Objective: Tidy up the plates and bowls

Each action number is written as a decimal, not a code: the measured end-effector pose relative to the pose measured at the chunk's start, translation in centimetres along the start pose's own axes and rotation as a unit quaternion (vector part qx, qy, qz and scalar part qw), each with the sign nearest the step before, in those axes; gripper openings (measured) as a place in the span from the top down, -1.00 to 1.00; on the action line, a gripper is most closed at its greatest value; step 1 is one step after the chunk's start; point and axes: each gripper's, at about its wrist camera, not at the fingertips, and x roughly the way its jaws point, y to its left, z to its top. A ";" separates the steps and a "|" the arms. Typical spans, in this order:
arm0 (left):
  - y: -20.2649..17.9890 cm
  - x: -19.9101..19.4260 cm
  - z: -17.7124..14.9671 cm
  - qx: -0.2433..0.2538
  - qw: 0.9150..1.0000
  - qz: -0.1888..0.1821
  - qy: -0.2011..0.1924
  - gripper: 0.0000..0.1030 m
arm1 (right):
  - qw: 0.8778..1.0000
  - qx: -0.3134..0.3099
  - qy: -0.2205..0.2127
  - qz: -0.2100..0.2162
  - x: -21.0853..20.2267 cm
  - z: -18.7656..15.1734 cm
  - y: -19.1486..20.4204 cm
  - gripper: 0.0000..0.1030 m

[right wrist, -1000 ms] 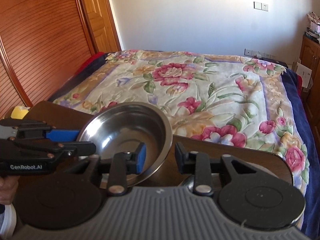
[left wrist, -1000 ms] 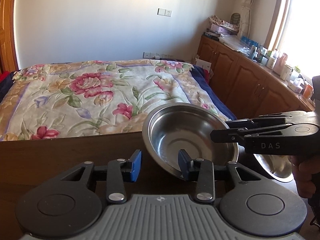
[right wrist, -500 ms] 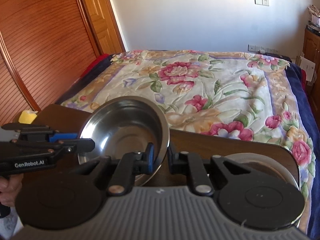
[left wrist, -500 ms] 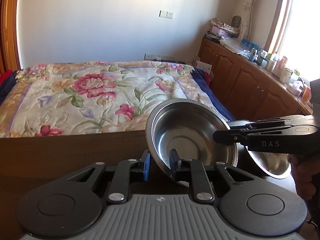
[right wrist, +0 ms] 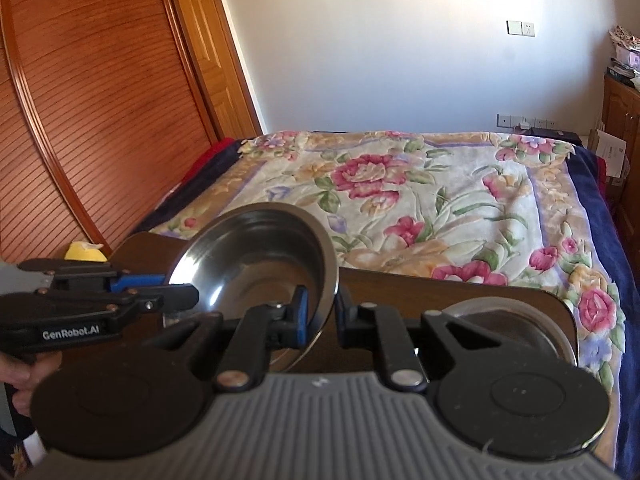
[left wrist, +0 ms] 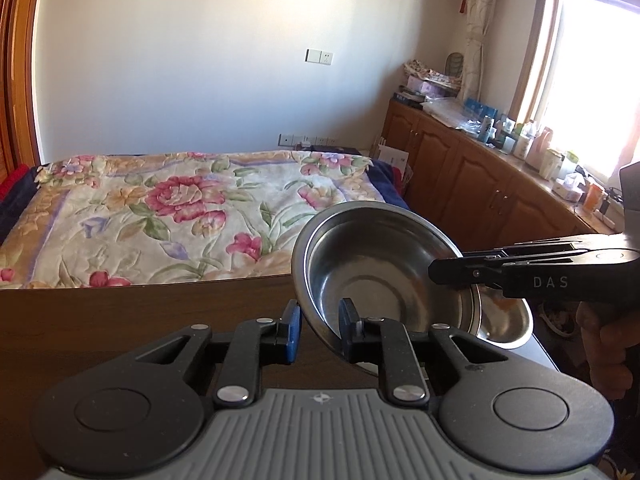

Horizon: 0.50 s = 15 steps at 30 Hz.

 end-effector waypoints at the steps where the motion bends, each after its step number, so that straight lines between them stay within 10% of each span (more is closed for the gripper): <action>1: -0.1 -0.4 -0.1 0.001 1.000 0.000 -0.002 0.58 | 1.000 0.000 -0.001 0.000 -0.3 -0.1 0.1 0.70; 15: -2.2 -5.3 -2.6 0.026 1.000 -0.012 -0.009 0.58 | 1.000 0.008 -0.012 -0.005 -4.1 -2.8 1.9 0.71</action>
